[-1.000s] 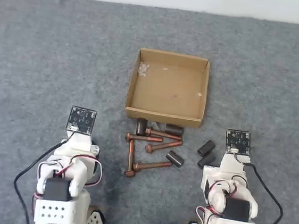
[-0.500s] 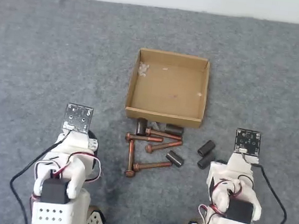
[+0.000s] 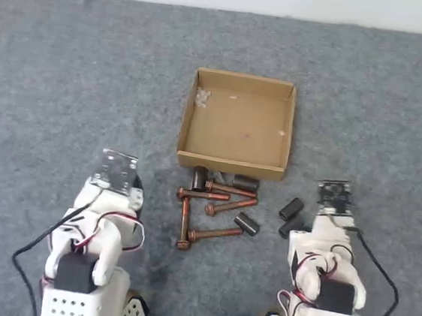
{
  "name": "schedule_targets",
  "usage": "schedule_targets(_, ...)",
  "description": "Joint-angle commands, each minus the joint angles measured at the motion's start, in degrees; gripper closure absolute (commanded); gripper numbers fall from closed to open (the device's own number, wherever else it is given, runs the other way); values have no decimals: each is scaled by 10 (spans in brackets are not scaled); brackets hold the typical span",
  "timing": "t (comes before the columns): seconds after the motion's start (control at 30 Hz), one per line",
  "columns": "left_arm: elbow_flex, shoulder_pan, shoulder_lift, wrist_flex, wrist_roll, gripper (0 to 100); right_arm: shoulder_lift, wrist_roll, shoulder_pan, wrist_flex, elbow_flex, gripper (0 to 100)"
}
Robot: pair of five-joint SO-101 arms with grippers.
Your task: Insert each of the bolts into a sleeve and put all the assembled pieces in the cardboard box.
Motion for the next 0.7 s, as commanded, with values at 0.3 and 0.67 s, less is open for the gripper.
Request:
schedule_targets(0.3, -76, -13, 39, -25, 33, 976, -1, 52, -17, 3, -47, 992)
schedule_targets(0.67, -349, -11, 560, -90, 130, 976, -3, 52, -17, -1, -32, 922)
